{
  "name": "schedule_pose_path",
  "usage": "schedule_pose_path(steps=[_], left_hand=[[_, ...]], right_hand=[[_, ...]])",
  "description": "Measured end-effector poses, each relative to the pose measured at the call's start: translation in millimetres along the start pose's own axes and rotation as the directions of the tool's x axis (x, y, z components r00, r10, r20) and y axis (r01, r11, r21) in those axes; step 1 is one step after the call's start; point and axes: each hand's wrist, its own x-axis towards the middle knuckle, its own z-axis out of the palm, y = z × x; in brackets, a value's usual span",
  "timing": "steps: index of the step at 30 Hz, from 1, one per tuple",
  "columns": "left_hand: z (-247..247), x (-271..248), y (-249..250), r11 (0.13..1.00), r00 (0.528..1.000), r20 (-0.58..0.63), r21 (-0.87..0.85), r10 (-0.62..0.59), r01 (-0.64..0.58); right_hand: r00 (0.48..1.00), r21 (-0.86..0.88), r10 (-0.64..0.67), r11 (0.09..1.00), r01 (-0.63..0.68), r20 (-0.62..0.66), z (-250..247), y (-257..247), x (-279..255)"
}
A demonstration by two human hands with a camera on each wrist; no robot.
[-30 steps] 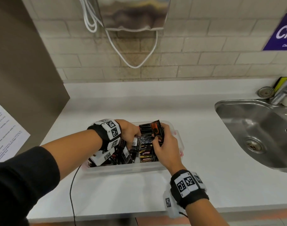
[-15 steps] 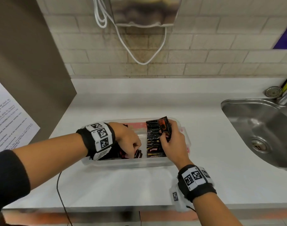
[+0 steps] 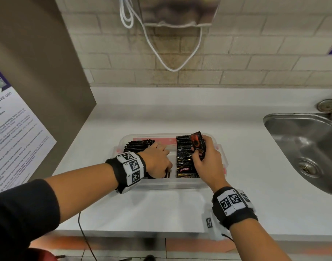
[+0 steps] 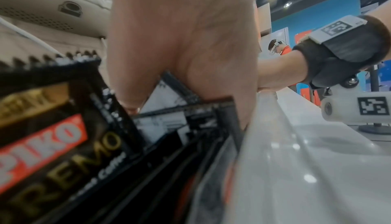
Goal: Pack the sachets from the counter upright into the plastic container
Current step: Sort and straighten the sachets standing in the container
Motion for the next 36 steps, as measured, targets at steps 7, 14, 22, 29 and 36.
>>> schedule_pose_path(steps=[7, 14, 22, 29, 36], left_hand=[[-9, -10, -1, 1.0, 1.0, -0.014, -0.015, 0.024, -0.024], [-14, -9, -4, 0.98, 0.995, 0.097, -0.197, 0.04, -0.021], [-14, 2, 5, 0.985, 0.975, 0.221, -0.172, 0.028, 0.011], [-10, 4, 2, 0.983, 0.992, 0.126, -0.182, 0.015, 0.008], [-10, -2, 2, 0.974, 0.999, 0.028, -0.224, 0.037, -0.029]], right_hand=[[1.0, -0.007, -0.004, 1.0, 0.004, 0.01, 0, 0, 0], [1.0, -0.011, -0.015, 1.0, 0.015, 0.013, -1, -4, -1], [1.0, 0.006, -0.015, 1.0, 0.015, 0.013, -3, -7, -1], [1.0, 0.093, -0.022, 0.995, 0.022, -0.009, -5, -8, -1], [0.997, 0.282, 0.047, 0.959, -0.027, -0.065, -11, -6, 3]])
